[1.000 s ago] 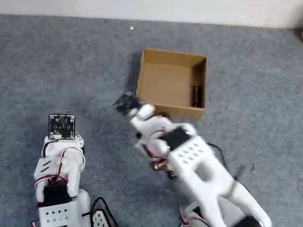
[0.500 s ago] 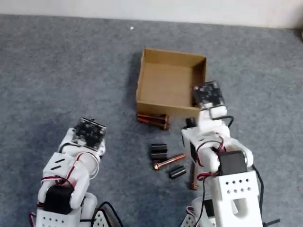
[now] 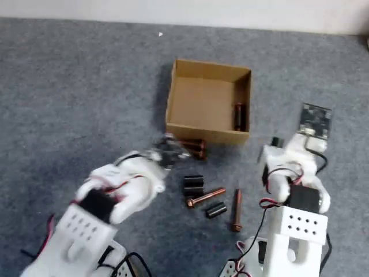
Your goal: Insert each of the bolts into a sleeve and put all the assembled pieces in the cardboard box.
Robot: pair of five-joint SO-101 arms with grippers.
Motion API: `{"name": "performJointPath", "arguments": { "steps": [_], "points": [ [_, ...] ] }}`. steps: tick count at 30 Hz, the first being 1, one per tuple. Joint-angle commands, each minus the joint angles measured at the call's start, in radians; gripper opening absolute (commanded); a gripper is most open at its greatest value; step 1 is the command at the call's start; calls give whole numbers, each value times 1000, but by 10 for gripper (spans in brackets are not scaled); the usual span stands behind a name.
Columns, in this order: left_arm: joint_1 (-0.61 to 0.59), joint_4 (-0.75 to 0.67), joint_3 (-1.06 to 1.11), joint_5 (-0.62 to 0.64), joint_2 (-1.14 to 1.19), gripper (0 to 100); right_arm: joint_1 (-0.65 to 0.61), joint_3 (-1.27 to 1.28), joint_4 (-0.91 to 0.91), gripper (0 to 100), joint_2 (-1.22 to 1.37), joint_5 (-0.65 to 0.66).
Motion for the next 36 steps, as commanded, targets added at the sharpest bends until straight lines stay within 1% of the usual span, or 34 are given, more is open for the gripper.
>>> {"name": "performJointPath", "arguments": {
  "steps": [1, 5, 8, 10, 14, 18, 23, 28, 32, 33, 36],
  "points": [
    [189, -5, -151, -12, 269, 85, 88, -4, -70, 5, -24, -32],
    [292, -6, -266, -8, 489, 105, 162, -10, -76, 5, -27, -41],
    [335, -6, -358, -6, 647, 105, 208, -10, -76, 5, -27, -41],
    [357, -6, -423, 5, 748, 105, 223, -10, -76, 5, -27, -41],
    [384, -6, -549, 72, 929, 105, 231, -10, -76, 5, -27, -41],
    [404, -6, -651, 78, 1069, 105, 231, -10, -76, 5, -27, -41],
    [412, -11, -742, 78, 1199, 105, 231, -10, -76, 5, -27, -41],
    [404, -81, -756, 78, 1307, 104, 231, -10, -76, 5, -27, -41],
    [410, -87, -763, 78, 1345, 104, 231, -8, -76, 5, -27, -40],
    [410, -87, -763, 78, 1345, 98, 231, -8, -76, 5, -28, -40],
    [412, -89, -763, 78, 1345, 40, 231, -8, -76, 5, -28, -38]
  ]
}}
